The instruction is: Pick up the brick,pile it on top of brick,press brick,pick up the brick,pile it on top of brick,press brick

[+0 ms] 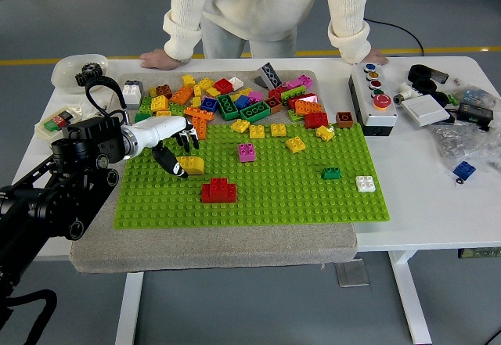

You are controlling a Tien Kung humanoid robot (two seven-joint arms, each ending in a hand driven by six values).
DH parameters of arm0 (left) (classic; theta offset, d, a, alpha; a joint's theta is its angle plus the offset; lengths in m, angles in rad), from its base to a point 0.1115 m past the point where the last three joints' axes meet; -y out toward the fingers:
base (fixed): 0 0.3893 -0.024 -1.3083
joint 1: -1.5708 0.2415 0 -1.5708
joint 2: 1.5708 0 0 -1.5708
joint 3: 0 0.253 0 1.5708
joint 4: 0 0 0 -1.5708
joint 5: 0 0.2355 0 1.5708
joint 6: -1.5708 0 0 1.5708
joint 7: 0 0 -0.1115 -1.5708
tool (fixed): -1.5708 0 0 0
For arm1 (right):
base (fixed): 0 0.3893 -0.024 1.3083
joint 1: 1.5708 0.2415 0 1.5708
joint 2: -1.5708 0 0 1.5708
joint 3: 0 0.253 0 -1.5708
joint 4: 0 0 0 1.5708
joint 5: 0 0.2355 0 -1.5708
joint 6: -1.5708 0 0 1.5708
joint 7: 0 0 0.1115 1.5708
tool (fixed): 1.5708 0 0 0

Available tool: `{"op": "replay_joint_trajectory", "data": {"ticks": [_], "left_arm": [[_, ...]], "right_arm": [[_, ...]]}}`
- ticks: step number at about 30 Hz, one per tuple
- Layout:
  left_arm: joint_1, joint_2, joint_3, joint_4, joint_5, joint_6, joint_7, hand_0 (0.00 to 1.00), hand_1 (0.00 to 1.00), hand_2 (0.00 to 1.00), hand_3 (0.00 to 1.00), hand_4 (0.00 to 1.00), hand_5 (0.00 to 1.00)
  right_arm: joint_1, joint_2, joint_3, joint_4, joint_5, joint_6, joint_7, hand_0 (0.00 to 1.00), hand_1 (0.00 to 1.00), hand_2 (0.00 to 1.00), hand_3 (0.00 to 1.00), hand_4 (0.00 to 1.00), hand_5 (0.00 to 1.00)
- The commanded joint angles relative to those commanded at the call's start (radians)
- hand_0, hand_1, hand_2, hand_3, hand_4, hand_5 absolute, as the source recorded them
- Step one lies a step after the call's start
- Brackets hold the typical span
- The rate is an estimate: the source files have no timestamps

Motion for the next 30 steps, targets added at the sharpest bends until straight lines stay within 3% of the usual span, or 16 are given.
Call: {"op": "replay_joint_trajectory", "data": {"ticks": [30], "left_arm": [[0.003,-0.002,0.046,0.005,0.000,0.032,0.011,0.617,0.535,0.496,0.512,0.886,0.019]], "right_arm": [[-0.003,-0.001,-0.001,0.000,-0.002,0.001,0.000,0.740,0.654,0.722,0.593,0.819,0.337]]}}
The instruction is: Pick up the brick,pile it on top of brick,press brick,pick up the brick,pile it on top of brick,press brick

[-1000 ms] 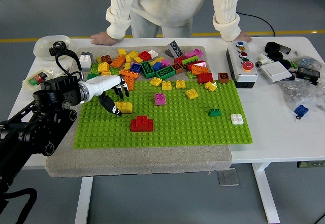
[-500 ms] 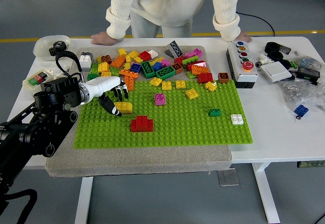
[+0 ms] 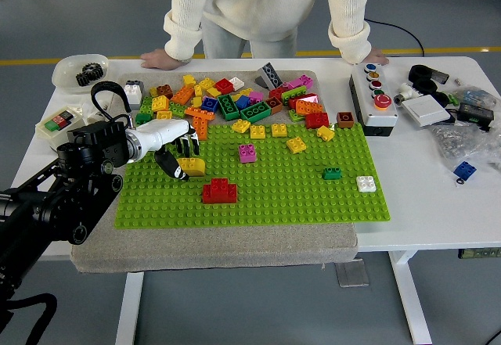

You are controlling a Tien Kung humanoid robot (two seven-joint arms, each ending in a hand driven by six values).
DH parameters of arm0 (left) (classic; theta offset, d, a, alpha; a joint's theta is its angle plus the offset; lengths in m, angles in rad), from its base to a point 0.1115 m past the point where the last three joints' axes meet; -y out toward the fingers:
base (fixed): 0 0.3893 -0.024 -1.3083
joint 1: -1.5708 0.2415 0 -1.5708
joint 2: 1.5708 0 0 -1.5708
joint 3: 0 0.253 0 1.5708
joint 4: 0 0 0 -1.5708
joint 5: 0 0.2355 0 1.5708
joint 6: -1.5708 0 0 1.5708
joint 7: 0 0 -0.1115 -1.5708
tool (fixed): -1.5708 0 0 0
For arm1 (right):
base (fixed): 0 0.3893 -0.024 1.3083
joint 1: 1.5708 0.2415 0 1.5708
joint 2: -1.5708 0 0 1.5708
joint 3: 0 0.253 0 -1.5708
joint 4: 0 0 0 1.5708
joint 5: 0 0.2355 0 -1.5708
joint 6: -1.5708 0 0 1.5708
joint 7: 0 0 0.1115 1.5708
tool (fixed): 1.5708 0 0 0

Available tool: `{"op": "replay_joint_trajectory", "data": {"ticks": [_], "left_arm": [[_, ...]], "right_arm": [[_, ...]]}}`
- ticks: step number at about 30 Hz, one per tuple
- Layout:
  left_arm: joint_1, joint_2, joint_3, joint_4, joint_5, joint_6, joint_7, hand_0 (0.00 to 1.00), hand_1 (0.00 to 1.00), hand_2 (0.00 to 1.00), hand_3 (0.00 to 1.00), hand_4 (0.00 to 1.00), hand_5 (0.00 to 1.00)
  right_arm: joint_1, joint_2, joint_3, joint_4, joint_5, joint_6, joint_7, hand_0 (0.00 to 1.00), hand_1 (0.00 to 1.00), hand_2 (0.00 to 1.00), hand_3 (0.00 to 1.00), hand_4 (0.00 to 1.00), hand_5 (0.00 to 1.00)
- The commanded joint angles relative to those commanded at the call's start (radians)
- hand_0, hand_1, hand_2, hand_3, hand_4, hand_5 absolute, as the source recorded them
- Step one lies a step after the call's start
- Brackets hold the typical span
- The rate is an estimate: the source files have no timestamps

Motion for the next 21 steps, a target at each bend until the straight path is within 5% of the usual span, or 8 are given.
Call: {"op": "replay_joint_trajectory", "data": {"ticks": [21], "left_arm": [[-0.013,0.006,0.027,0.006,0.000,0.018,0.002,0.546,0.460,0.459,0.525,0.965,0.002]], "right_arm": [[0.003,0.000,0.004,0.000,0.003,-0.001,-0.001,0.740,0.654,0.721,0.593,0.820,0.342]]}}
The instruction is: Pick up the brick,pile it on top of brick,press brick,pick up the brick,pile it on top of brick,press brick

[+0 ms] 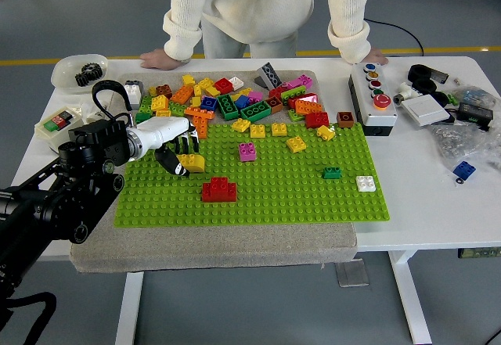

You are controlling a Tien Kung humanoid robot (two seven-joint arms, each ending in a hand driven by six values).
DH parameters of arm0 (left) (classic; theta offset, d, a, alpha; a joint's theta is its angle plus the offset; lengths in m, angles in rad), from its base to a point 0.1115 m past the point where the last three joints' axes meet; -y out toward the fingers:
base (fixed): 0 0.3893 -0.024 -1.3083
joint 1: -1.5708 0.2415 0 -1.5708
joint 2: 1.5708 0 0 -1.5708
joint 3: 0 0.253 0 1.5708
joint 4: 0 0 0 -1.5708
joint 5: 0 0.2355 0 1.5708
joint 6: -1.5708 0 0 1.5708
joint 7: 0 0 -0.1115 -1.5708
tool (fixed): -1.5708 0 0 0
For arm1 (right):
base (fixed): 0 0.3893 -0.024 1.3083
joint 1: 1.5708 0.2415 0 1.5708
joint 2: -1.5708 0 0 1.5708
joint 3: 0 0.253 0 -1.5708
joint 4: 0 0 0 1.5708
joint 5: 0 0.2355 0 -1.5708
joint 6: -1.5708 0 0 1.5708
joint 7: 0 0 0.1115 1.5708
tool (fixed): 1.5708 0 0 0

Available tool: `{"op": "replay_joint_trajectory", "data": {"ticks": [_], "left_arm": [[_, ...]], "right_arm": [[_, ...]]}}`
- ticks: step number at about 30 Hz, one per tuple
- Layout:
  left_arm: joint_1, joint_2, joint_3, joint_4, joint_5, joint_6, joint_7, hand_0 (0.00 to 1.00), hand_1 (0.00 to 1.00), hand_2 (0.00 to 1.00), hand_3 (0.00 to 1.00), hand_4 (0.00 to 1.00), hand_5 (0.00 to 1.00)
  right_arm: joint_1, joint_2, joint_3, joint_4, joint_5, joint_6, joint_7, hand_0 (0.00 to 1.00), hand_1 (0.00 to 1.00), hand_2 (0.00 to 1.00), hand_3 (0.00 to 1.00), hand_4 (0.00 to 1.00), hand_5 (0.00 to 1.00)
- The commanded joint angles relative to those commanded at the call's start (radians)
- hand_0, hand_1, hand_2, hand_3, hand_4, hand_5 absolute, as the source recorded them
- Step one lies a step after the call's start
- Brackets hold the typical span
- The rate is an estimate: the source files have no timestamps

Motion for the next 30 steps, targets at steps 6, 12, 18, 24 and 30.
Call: {"op": "replay_joint_trajectory", "data": {"ticks": [6,12,18,24,30], "left_arm": [[-0.002,0.005,0.005,-0.004,0.000,-0.014,-0.005,0.513,0.443,0.446,0.524,0.998,0.002],[-0.005,0.008,0.002,-0.012,0.000,-0.024,-0.008,0.496,0.434,0.436,0.527,0.990,0.002],[-0.007,0.010,0.002,-0.021,0.000,-0.049,-0.014,0.463,0.418,0.420,0.516,0.984,0.002],[-0.008,0.012,-0.004,-0.030,0.000,-0.070,-0.017,0.454,0.406,0.409,0.508,0.977,0.002],[-0.010,0.012,-0.015,-0.032,0.000,-0.069,-0.016,0.449,0.405,0.408,0.507,0.971,0.002]], "right_arm": [[0.000,-0.001,0.001,0.000,0.000,-0.001,0.000,0.740,0.654,0.721,0.594,0.821,0.344],[0.000,-0.001,0.002,0.000,0.001,-0.001,-0.001,0.740,0.654,0.721,0.593,0.819,0.348],[0.001,-0.001,0.001,0.000,0.004,-0.001,-0.001,0.740,0.654,0.721,0.593,0.819,0.349],[0.000,-0.001,0.002,0.000,0.006,-0.003,-0.003,0.740,0.654,0.721,0.593,0.820,0.349],[0.000,-0.001,0.003,0.000,0.005,-0.003,-0.003,0.739,0.654,0.721,0.592,0.819,0.349]]}}
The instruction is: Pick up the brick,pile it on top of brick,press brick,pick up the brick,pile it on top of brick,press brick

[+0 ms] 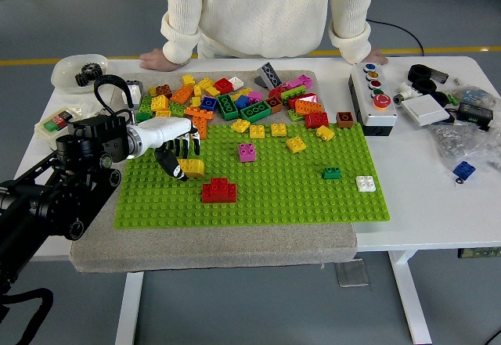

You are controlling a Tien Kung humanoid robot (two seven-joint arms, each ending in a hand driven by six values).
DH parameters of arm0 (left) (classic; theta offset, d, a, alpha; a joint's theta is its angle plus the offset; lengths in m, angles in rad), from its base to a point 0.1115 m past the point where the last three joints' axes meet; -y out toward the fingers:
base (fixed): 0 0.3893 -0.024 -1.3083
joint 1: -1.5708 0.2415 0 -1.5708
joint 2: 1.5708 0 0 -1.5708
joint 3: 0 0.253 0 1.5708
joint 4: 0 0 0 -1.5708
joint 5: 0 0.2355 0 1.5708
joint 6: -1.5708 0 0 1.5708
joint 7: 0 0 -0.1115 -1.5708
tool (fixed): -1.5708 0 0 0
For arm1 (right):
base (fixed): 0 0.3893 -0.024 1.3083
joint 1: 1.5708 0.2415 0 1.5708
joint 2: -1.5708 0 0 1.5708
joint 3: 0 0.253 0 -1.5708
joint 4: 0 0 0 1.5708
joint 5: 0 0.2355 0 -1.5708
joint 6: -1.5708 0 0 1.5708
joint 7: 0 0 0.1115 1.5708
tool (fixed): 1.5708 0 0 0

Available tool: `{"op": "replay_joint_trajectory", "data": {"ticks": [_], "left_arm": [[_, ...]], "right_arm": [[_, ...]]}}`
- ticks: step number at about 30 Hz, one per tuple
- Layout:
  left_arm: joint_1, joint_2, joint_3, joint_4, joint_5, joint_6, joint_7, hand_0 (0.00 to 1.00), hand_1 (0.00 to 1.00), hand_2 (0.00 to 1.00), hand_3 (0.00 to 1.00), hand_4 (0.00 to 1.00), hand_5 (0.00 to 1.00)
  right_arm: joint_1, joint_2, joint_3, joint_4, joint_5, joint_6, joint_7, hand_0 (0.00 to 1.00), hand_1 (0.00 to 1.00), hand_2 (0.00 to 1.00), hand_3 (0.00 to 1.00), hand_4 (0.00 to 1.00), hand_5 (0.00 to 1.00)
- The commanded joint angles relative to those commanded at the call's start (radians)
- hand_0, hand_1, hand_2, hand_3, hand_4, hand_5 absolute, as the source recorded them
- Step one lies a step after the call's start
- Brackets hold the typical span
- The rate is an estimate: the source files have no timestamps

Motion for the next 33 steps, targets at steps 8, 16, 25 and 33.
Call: {"op": "replay_joint_trajectory", "data": {"ticks": [8,16,25,33], "left_arm": [[0.003,-0.003,-0.013,0.003,0.000,0.008,0.004,0.442,0.398,0.406,0.506,0.964,0.002],[0.003,-0.001,-0.028,0.002,0.000,0.005,0.005,0.440,0.397,0.405,0.505,0.957,0.002],[0.005,0.003,-0.046,-0.002,0.000,0.000,0.006,0.446,0.401,0.407,0.509,0.926,0.002],[0.006,0.007,-0.059,-0.005,0.000,-0.006,0.006,0.445,0.401,0.406,0.509,0.923,0.002]], "right_arm": [[0.000,0.001,-0.002,0.000,0.000,0.000,0.000,0.739,0.654,0.721,0.591,0.818,0.348],[-0.001,0.001,-0.002,0.000,-0.001,0.000,0.000,0.740,0.654,0.722,0.591,0.816,0.347],[-0.003,0.001,-0.002,0.000,-0.003,0.000,0.000,0.739,0.653,0.721,0.591,0.814,0.345],[-0.002,0.001,-0.001,0.000,-0.004,0.000,0.000,0.739,0.653,0.721,0.589,0.814,0.344]]}}
